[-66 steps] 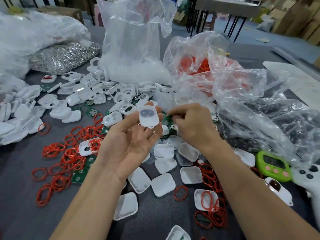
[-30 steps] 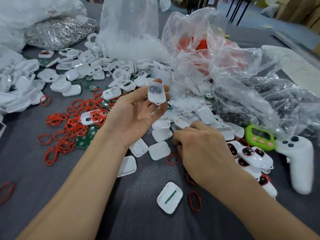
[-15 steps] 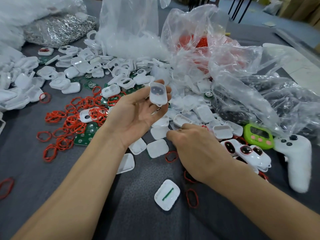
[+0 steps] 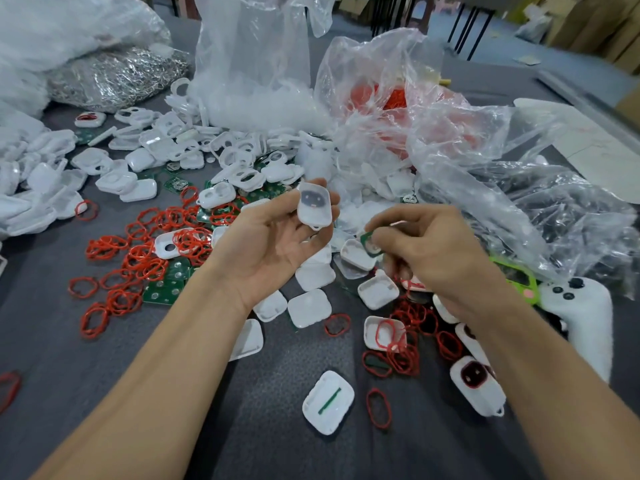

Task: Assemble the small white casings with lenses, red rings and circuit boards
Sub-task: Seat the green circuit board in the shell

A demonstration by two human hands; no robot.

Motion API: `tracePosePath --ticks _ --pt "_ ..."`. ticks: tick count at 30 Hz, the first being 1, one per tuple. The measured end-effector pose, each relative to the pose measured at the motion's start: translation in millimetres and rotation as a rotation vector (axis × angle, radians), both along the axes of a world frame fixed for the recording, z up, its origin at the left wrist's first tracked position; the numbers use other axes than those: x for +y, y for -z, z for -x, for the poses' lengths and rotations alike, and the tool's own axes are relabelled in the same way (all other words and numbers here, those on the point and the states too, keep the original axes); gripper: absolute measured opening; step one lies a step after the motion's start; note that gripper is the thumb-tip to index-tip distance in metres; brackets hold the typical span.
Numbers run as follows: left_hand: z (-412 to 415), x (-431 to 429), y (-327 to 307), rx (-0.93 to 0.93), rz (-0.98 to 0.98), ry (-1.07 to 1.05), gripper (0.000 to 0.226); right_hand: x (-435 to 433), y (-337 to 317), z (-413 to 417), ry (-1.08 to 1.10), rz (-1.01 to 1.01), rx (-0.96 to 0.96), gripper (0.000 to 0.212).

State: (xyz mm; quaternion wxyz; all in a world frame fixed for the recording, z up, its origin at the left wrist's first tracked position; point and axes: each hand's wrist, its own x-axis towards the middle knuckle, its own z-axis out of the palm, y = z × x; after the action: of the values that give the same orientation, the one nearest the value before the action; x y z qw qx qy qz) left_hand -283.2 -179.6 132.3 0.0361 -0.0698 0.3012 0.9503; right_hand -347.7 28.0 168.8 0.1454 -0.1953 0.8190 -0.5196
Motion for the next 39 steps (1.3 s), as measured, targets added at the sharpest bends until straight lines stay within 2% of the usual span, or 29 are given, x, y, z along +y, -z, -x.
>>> tracePosePath --ticks 3,5,8,13,16,19,24,39 --pt "3.6 4.8 2.3 -0.023 0.061 0.022 0.029 -0.8 -1.3 7.8 -0.040 0.214 -0.183 0.036" --pt "6.5 8.2 3.9 -0.041 0.111 0.044 0.029 -7.9 -2.7 9.3 -0.040 0.299 -0.247 0.030" --pt "7.9 10.1 7.1 -0.027 0.178 0.087 0.031 -19.4 -7.2 10.7 0.017 0.338 -0.187 0.014" --pt "6.3 9.7 8.7 0.009 0.185 0.122 0.031 -27.4 -10.0 8.5 0.077 0.396 -0.060 0.018" --pt "5.8 10.5 9.7 0.032 0.178 0.139 0.034 -27.1 -7.5 4.7 0.064 0.412 -0.061 0.017" --pt "5.6 11.2 10.5 0.056 0.168 0.158 0.041 -29.0 -4.6 1.7 0.060 0.396 -0.059 0.020" --pt "6.1 11.7 9.5 0.066 0.165 0.176 0.041 -29.1 0.3 1.3 0.040 0.287 0.088 0.021" --pt "7.4 12.7 10.1 0.048 0.165 0.171 0.039 -26.3 1.2 1.1 0.063 0.176 0.168 0.020"
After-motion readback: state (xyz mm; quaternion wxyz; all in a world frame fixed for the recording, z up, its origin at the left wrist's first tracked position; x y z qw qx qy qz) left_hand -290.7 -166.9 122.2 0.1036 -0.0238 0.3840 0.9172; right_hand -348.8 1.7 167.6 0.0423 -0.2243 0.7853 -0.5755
